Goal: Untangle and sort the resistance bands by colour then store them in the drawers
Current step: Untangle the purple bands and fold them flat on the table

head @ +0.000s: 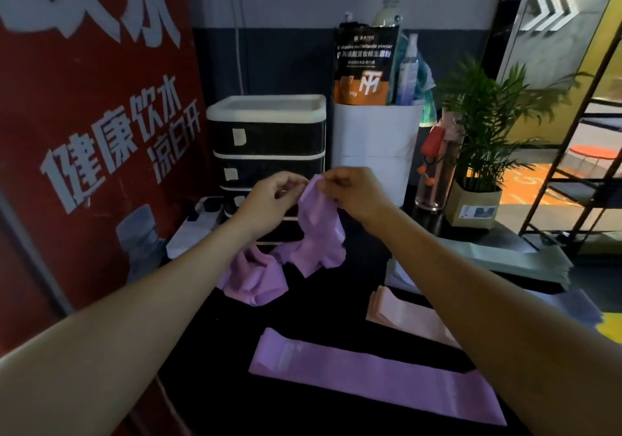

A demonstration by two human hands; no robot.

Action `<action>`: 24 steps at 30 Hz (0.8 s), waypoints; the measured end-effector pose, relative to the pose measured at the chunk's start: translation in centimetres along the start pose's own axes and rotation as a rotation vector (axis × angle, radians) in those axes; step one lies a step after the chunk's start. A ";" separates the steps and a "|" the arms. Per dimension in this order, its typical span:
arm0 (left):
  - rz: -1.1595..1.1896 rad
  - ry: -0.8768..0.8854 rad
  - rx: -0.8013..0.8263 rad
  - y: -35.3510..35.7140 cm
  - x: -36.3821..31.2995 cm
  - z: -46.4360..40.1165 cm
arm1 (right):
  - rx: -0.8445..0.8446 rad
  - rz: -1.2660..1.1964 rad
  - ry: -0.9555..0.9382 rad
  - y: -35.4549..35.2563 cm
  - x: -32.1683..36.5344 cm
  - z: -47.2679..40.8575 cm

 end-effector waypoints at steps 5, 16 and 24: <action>0.139 -0.001 0.056 -0.7 -3.5 0.2 | -0.007 -0.010 -0.044 -1.5 3.5 -0.3; 0.039 0.075 -0.163 -2.6 -7.9 0.1 | -0.092 -0.083 -0.036 -3.2 6.9 -0.3; 0.191 0.017 -0.207 -2.6 -10.0 -0.6 | -0.086 0.021 -0.114 -3.1 8.8 -0.3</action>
Point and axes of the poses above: each hand's wrist, its own z-axis away from the middle knuckle, its own y-axis out of the palm, x = y × z, the point moved 4 cm from there along -z, towards the middle knuckle, and after that the axes turned 4 degrees about -y, right-handed, at the moved point
